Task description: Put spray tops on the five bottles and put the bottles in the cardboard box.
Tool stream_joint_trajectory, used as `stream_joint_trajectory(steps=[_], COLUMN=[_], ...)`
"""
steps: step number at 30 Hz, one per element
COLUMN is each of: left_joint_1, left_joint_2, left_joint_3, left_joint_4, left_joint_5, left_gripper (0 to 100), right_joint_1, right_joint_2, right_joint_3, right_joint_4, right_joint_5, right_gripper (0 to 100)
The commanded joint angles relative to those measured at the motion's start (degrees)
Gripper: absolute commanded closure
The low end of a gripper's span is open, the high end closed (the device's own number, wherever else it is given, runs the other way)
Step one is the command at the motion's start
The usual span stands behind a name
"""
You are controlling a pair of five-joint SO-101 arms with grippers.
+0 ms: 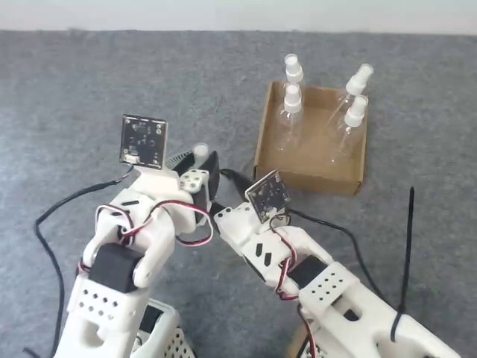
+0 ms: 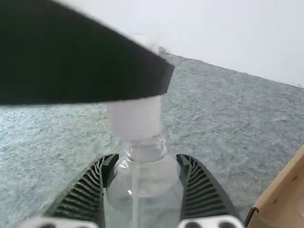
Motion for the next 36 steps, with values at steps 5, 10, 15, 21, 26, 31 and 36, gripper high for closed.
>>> stream_joint_trajectory(steps=[5, 10, 15, 21, 26, 31, 36], left_joint_1=[2.4, 2.4, 2.4, -3.4, -10.5, -8.1, -7.2], left_joint_2=[-0.5, -0.5, -0.5, -0.5, -0.5, -0.5, -0.4], left_joint_3=[-0.6, -5.8, -8.6, -8.7, -7.5, -4.9, -3.2], left_joint_4=[0.4, 0.8, 1.7, 1.3, 1.3, 0.1, -0.3], left_joint_5=[-3.5, -3.5, -3.5, -3.5, -3.5, -3.6, -5.1], left_gripper=[91, 87, 85, 86, 86, 86, 86], right_joint_1=[1.5, 1.4, 1.4, 1.4, 1.4, 1.4, 1.5], right_joint_2=[-1.9, -1.9, -2.4, -2.4, -2.4, -2.4, -2.4], right_joint_3=[-0.6, -0.3, 0.6, 0.7, 0.7, 0.7, 0.8], right_joint_4=[-1.4, -1.5, -1.8, -1.8, -1.8, -1.8, -1.8], right_joint_5=[-0.5, -0.5, -0.4, -0.4, -0.4, -0.4, -0.4], right_gripper=[99.2, 99.2, 99.2, 99.2, 99.2, 99.2, 99.2])
